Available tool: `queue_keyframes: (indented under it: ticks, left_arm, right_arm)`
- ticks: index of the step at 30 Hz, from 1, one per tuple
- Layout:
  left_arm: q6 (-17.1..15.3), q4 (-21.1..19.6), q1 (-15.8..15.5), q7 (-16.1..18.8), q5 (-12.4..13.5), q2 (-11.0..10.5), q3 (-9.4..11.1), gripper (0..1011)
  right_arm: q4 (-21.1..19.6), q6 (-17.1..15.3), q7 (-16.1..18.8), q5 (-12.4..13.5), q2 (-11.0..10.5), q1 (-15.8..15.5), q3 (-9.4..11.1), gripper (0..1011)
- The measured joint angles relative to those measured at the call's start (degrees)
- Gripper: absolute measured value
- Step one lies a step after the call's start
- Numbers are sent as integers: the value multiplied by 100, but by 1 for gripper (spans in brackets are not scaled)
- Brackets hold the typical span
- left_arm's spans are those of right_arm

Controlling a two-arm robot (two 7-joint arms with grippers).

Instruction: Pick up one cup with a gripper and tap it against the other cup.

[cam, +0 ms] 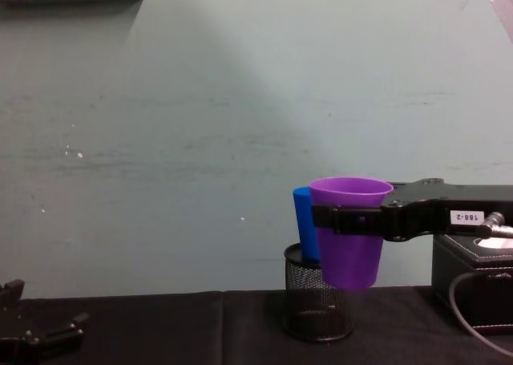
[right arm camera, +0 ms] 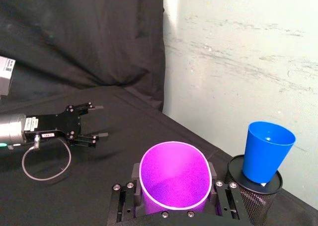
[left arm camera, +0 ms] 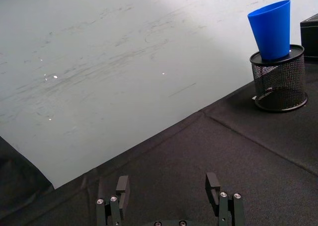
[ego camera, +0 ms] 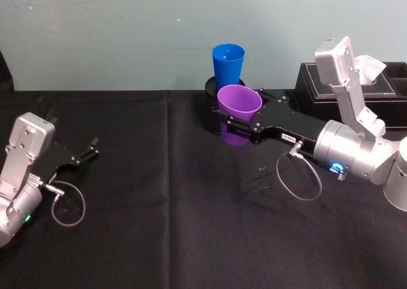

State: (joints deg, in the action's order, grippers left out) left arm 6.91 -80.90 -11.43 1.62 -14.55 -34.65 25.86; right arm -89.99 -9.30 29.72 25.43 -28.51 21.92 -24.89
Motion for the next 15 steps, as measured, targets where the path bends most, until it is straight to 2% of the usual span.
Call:
queue_keyframes:
  ticks: [5, 15]
  left_arm:
    - [0, 0, 0, 0, 0, 0, 0, 1000]
    - [0, 0, 0, 0, 0, 0, 0, 1000]
  right_arm:
    - [-2, -36, -19, 28, -34, 54, -64, 724]
    - [-2, -37, -21, 29, -31, 51, -56, 724]
